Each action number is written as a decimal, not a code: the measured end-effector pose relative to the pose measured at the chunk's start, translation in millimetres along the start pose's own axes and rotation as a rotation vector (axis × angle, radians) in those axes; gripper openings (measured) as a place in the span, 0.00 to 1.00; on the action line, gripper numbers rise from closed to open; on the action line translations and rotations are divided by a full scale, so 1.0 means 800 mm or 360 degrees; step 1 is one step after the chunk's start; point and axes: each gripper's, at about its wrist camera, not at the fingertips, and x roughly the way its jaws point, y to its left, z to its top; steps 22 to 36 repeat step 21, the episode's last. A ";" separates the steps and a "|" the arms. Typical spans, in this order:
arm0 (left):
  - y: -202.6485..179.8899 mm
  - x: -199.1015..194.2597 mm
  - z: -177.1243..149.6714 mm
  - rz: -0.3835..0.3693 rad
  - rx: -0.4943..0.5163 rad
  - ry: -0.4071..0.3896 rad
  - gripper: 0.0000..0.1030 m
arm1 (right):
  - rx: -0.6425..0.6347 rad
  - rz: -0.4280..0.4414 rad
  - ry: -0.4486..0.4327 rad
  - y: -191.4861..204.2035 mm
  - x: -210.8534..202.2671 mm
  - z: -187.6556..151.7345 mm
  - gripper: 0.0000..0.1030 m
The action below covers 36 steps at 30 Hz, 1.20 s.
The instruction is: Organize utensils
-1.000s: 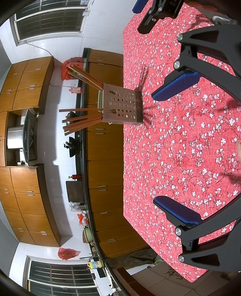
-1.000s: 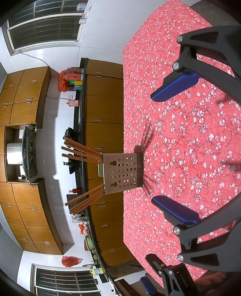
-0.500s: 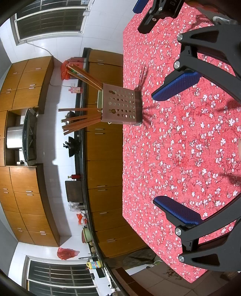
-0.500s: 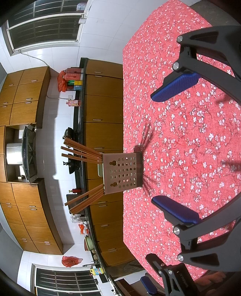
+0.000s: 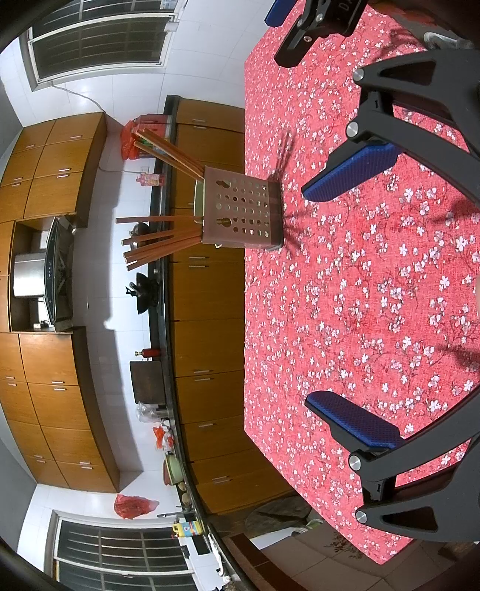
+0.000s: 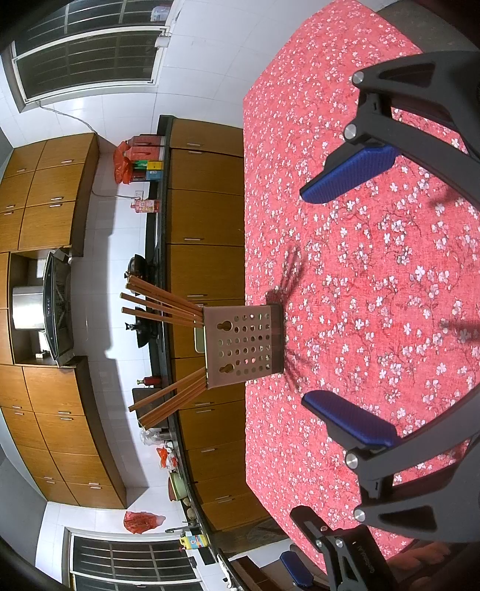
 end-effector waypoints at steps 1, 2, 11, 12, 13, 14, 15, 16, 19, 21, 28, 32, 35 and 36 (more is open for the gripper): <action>0.000 0.000 0.000 0.0002 0.0000 0.0001 0.98 | 0.0000 0.0000 0.0000 0.000 0.000 0.000 0.96; 0.002 0.001 0.000 -0.0001 -0.0001 0.0001 0.98 | 0.0000 0.0000 0.0000 0.000 0.000 0.000 0.96; 0.000 -0.001 0.000 0.0018 0.0012 -0.0015 0.98 | 0.0001 -0.0001 0.0001 0.001 0.000 0.000 0.96; -0.001 -0.002 0.000 0.0015 0.0013 -0.0013 0.98 | 0.0002 -0.0001 0.0001 0.000 0.000 0.001 0.96; 0.000 -0.001 0.000 0.0014 0.0010 -0.0011 0.98 | 0.0002 -0.0001 0.0001 0.000 0.000 0.000 0.96; -0.001 -0.002 0.000 0.0013 0.0008 -0.0009 0.98 | 0.0001 -0.0001 0.0000 0.000 0.000 0.001 0.96; -0.001 -0.002 -0.001 0.0009 0.0005 -0.0007 0.98 | 0.0002 -0.0002 -0.0001 0.000 0.000 0.000 0.96; 0.001 -0.001 0.000 0.0005 0.0002 -0.0005 0.98 | 0.0002 -0.0001 0.0000 0.000 0.001 0.000 0.96; 0.003 0.000 0.001 0.0000 0.0001 0.0000 0.98 | 0.0003 -0.0001 0.0002 0.001 0.001 -0.001 0.96; 0.004 0.000 0.002 -0.0003 -0.0002 0.0003 0.98 | 0.0004 0.0001 0.0003 0.001 0.001 -0.002 0.96; 0.004 0.000 0.002 -0.0003 -0.0002 0.0003 0.98 | 0.0004 0.0001 0.0003 0.001 0.001 -0.002 0.96; 0.004 0.000 0.002 -0.0003 -0.0002 0.0003 0.98 | 0.0004 0.0001 0.0003 0.001 0.001 -0.002 0.96; 0.004 0.000 0.002 -0.0003 -0.0002 0.0003 0.98 | 0.0004 0.0001 0.0003 0.001 0.001 -0.002 0.96; 0.004 0.000 0.002 -0.0003 -0.0002 0.0003 0.98 | 0.0004 0.0001 0.0003 0.001 0.001 -0.002 0.96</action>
